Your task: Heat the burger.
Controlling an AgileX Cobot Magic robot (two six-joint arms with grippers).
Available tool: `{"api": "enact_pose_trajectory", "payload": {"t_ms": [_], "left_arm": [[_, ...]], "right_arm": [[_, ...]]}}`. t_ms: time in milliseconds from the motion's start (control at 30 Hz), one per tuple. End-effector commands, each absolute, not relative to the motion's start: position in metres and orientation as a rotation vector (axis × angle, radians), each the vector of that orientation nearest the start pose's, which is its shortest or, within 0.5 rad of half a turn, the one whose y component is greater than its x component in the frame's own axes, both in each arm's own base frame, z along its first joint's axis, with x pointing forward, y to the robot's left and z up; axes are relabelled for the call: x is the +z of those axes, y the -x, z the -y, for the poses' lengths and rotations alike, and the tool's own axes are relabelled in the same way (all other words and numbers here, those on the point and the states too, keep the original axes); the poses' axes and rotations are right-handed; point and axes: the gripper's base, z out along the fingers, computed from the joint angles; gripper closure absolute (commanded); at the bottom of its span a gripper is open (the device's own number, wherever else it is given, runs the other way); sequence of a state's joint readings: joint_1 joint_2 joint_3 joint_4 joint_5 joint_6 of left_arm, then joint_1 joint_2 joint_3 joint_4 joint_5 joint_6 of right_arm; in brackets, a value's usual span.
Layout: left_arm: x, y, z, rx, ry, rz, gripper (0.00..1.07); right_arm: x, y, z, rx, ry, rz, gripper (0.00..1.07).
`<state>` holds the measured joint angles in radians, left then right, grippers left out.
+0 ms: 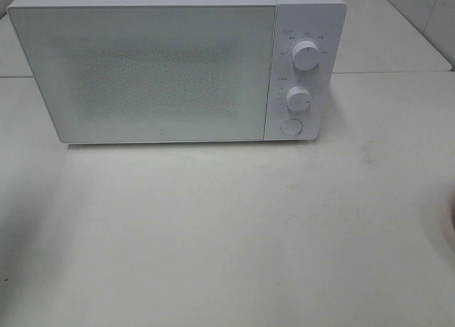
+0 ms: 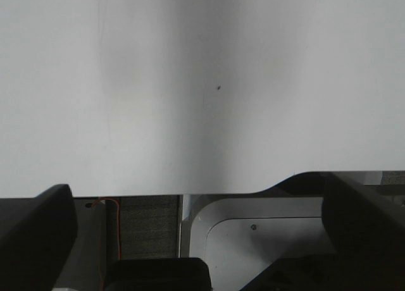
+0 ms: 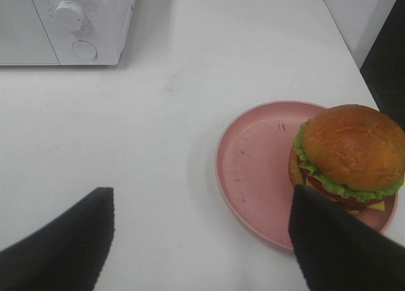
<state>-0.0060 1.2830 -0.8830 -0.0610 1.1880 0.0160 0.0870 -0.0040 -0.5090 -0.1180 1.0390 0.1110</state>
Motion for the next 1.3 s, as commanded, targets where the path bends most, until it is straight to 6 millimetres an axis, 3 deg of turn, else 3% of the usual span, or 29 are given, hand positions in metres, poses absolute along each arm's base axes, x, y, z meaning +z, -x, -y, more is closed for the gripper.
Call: {"api": "enact_pose_trajectory", "payload": {"t_ms": [33, 167, 333, 533, 567, 833, 900, 1033, 1100, 1200, 1300], "left_arm": [[0.257, -0.191, 0.005, -0.087, 0.008, -3.067, 0.09], [0.255, -0.156, 0.005, -0.083, 0.007, -2.985, 0.09], [0.255, -0.134, 0.005, -0.082, 0.007, -2.893, 0.09], [0.259, -0.103, 0.004, -0.072, 0.005, -2.661, 0.09], [0.259, -0.090, 0.004, -0.071, 0.003, -2.589, 0.09], [0.270, -0.052, 0.004, -0.050, -0.011, -2.386, 0.09], [0.275, -0.033, 0.004, -0.047, -0.015, -2.259, 0.09], [0.277, -0.022, 0.004, -0.045, -0.016, -2.188, 0.09], [0.278, -0.003, 0.004, -0.043, -0.019, -2.065, 0.09], [0.278, 0.009, 0.004, -0.041, -0.020, -1.988, 0.09], [0.278, 0.008, 0.004, -0.039, -0.022, -1.997, 0.09]], "right_arm": [[0.281, 0.009, 0.010, -0.018, -0.025, -1.980, 0.32], [0.281, 0.009, 0.010, -0.018, -0.025, -1.980, 0.32], [0.281, 0.009, 0.010, -0.018, -0.025, -1.980, 0.32], [0.281, 0.009, 0.010, -0.018, -0.025, -1.980, 0.32], [0.281, 0.009, 0.010, -0.018, -0.025, -1.980, 0.32], [0.281, 0.009, 0.010, -0.018, -0.025, -1.980, 0.32], [0.281, 0.009, 0.010, -0.018, -0.025, -1.980, 0.32], [0.281, 0.009, 0.010, -0.018, -0.025, -1.980, 0.32], [0.281, 0.009, 0.010, -0.018, -0.025, -1.980, 0.32], [0.281, 0.009, 0.010, -0.018, -0.025, -1.980, 0.32], [0.281, 0.009, 0.010, -0.018, -0.025, -1.980, 0.32]]}}
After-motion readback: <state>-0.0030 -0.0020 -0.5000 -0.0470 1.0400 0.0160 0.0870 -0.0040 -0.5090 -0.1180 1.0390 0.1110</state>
